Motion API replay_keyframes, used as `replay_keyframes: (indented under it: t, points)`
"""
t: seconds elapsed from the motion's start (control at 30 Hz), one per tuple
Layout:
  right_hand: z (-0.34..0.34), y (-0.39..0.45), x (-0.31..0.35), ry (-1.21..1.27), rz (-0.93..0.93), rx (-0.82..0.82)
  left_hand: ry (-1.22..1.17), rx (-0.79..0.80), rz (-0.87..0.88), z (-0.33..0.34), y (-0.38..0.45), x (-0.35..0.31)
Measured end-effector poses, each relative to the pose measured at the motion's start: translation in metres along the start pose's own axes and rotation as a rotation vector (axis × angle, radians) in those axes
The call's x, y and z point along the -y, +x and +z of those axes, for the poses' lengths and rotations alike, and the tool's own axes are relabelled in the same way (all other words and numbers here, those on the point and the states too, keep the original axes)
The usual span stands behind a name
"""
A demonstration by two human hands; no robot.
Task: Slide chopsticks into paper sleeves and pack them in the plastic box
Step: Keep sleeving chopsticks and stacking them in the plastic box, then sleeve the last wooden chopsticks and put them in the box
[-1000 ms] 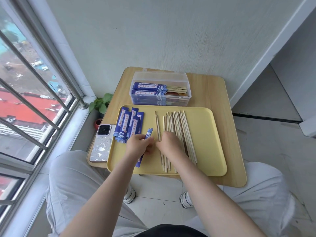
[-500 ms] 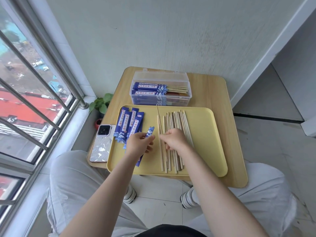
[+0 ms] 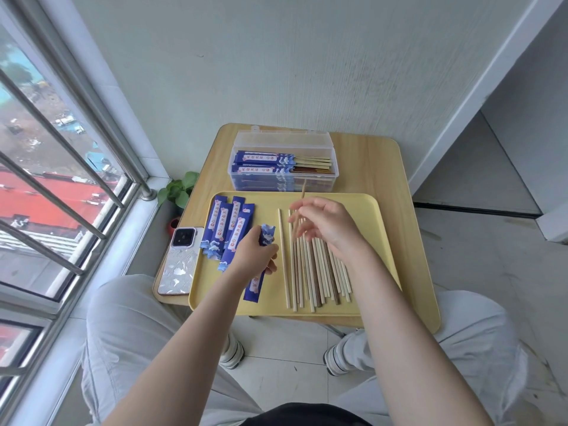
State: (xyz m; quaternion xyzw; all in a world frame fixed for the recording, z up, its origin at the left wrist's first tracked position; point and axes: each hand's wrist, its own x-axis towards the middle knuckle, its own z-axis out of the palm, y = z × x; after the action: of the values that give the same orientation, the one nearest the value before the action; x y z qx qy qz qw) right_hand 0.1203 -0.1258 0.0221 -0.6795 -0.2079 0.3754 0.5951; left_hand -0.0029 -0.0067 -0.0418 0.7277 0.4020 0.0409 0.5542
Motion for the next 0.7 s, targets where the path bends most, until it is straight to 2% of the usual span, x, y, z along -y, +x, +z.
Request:
replay_keyframes:
  t: [0.17, 0.37, 0.5, 0.7]
  points:
    - [0.001, 0.0, 0.015, 0.043, -0.141, -0.04, 0.075, -0.038, 0.001, 0.003, 0.002, -0.001]
    - [-0.004, 0.009, 0.012, 0.04, -0.227, -0.38, 0.216, -0.104, 0.02, 0.001, 0.002, 0.0]
    - [-0.005, 0.012, 0.01, 0.055, -0.225, -0.539, 0.269, -0.073, 0.033, 0.001, -0.002, 0.002]
    - [0.001, 0.012, -0.001, -0.027, -0.175, -0.482, 0.178, -0.024, 0.099, 0.006, -0.005, -0.001]
